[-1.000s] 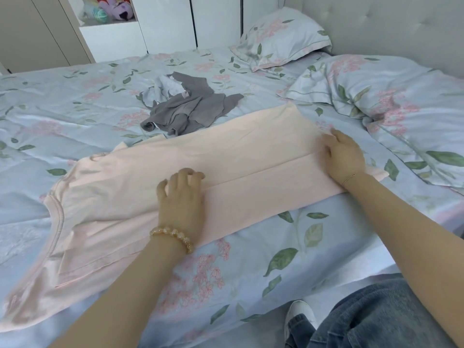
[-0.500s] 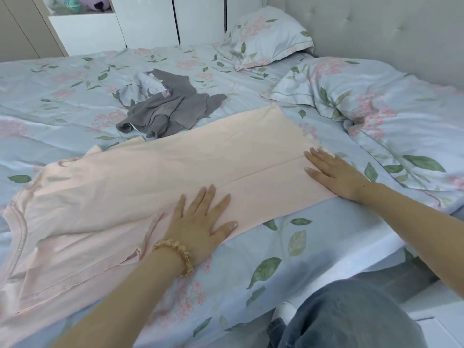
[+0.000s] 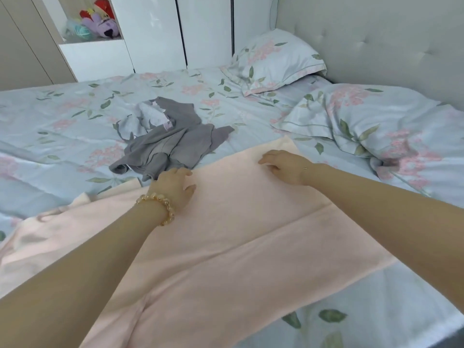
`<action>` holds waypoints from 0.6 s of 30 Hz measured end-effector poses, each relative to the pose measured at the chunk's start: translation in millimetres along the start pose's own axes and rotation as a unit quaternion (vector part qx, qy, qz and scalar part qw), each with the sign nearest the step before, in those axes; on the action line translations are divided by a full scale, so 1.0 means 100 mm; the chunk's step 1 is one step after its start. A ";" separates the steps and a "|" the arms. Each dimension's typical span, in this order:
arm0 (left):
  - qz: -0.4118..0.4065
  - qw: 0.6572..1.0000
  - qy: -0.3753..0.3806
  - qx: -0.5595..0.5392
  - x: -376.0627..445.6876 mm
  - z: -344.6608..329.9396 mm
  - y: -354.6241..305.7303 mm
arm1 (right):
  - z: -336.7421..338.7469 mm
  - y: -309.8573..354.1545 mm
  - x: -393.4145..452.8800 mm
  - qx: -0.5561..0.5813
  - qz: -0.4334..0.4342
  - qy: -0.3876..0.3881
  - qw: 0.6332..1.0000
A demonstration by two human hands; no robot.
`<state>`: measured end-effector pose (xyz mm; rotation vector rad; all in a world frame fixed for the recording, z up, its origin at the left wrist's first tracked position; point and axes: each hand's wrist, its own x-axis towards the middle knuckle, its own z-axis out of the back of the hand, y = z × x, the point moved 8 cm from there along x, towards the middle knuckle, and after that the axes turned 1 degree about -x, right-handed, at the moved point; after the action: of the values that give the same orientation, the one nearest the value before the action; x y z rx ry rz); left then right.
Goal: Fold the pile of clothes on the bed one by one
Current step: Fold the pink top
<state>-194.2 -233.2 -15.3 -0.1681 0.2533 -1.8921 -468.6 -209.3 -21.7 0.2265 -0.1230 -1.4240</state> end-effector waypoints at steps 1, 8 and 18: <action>0.016 1.000 0.006 0.010 0.11 -0.04 0.08 | 0.00 -0.04 0.15 -0.012 -0.006 0.000 1.000; 0.041 0.998 0.035 0.039 0.47 -0.17 0.36 | -0.01 -0.41 0.72 -0.139 -0.064 0.049 0.987; -0.037 0.997 -0.009 -0.066 0.12 0.40 0.08 | 0.60 -0.41 0.21 -0.282 -0.023 -0.117 0.952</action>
<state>-181.1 -250.9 20.9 -0.2873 0.3643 -1.9469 -517.9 -240.0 26.3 -0.4144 0.0988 -1.4711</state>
